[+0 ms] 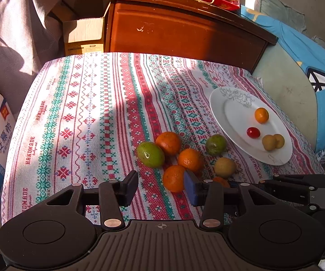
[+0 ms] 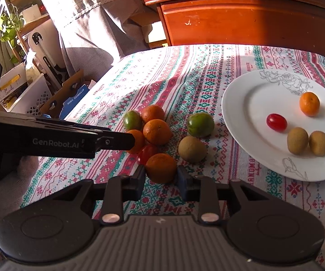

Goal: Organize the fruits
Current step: 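Move both tools back to the remaining fruit cluster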

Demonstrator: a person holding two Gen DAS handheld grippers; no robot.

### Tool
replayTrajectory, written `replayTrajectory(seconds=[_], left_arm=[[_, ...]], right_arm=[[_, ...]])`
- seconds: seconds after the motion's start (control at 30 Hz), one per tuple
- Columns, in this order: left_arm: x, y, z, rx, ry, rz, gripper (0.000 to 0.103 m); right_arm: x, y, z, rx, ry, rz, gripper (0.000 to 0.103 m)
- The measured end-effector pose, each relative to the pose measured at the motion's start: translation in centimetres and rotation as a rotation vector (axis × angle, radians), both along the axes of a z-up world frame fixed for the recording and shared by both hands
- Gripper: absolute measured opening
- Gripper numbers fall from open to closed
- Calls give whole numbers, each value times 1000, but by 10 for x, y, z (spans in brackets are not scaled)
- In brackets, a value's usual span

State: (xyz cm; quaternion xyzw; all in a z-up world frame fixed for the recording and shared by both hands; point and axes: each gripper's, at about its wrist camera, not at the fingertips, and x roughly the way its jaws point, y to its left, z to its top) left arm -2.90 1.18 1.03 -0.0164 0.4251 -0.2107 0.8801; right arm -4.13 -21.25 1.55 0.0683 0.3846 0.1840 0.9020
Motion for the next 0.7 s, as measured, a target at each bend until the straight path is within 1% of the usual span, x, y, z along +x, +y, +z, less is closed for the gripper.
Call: replayTrajectory(seconds=[0.2, 0.37, 0.57, 0.7], left_arm=[[-2, -8, -6, 10, 7, -19, 37], [2, -8, -8, -8, 15, -10, 36], [5, -12, -13, -3, 22, -9, 34], [5, -14, -14, 0, 14, -19, 30]], right_arm=[[-4, -7, 1, -3, 4, -12, 30], [-3, -8, 0, -2, 6, -20, 31], [-2, -8, -1, 6, 8, -31, 31], [-2, -9, -1, 12, 9, -35, 31]])
